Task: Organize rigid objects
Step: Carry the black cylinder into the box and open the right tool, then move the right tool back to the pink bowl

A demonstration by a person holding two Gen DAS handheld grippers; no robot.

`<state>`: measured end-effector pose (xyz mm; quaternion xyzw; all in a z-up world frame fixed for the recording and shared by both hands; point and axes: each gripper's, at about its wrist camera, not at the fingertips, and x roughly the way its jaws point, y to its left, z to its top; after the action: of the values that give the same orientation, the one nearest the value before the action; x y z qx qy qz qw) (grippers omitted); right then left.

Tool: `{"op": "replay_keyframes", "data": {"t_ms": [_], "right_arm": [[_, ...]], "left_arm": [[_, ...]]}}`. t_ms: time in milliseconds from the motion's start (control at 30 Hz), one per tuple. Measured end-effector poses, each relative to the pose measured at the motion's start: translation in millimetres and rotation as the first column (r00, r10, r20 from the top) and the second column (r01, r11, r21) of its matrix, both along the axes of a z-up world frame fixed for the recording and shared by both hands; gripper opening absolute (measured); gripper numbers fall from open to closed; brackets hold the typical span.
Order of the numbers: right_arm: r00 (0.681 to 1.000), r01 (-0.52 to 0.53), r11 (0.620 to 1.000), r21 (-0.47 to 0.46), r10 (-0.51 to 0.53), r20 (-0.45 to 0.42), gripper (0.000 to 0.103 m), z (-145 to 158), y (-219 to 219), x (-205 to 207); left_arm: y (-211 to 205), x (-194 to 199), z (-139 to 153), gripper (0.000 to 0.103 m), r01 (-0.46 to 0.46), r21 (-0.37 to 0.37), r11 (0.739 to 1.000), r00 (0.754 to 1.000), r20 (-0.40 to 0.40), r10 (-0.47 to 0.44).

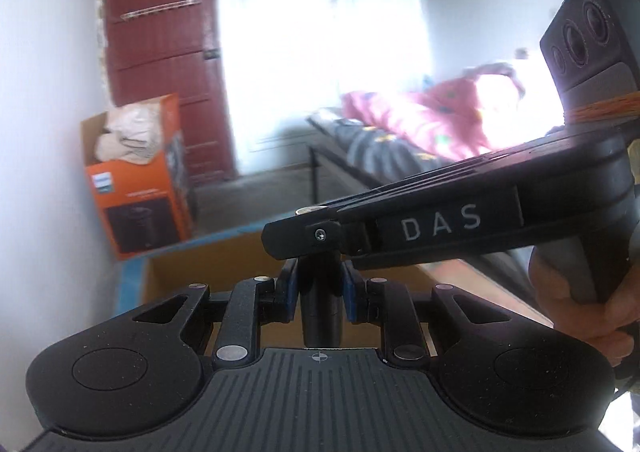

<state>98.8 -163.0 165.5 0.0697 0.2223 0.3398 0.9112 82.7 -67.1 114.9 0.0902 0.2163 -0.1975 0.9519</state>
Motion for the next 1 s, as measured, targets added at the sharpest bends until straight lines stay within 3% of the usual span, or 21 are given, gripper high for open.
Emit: {"op": "replay_keyframes", "data": {"t_ms": [100,233,367,500,667,767,867,1000], "right_arm": [[0.998,-0.034,0.999,0.013,0.035,-0.051,0.024,5,22,40],[0.971,-0.047,0.998,0.035,0.054,-0.235,0.024,-20,45,105],[0.882,-0.043,0.997,0.069,0.07,-0.466,0.024,-74,56,166],[0.782,-0.042,0.995,0.086,0.086,-0.617,0.023,-120,66,208],[0.704,-0.095,0.994,0.049,0.102,-0.703,0.023,-149,88,238],[0.672,-0.116,0.993,0.018,0.092,-0.735,0.023,-160,105,252],[0.675,-0.118,0.992,-0.038,0.052,-0.736,0.024,-168,118,261],[0.686,-0.076,0.997,-0.027,0.033,-0.727,0.028,-170,121,270]], "left_arm": [[10,32,3,0.022,-0.042,0.009,0.999,0.999,-0.029,0.042],[23,84,-26,0.021,-0.105,0.051,0.993,0.981,-0.161,0.112],[35,123,-66,0.021,-0.143,0.091,0.986,0.939,-0.301,0.164],[42,144,-90,0.022,-0.155,0.142,0.978,0.903,-0.38,0.199],[53,166,-101,0.024,-0.16,0.175,0.972,0.859,-0.46,0.224],[62,170,-105,0.025,-0.171,0.173,0.97,0.847,-0.477,0.234],[64,168,-102,0.025,-0.162,0.166,0.973,0.85,-0.477,0.223],[66,160,-96,0.025,-0.175,0.15,0.973,0.862,-0.455,0.225]]}}
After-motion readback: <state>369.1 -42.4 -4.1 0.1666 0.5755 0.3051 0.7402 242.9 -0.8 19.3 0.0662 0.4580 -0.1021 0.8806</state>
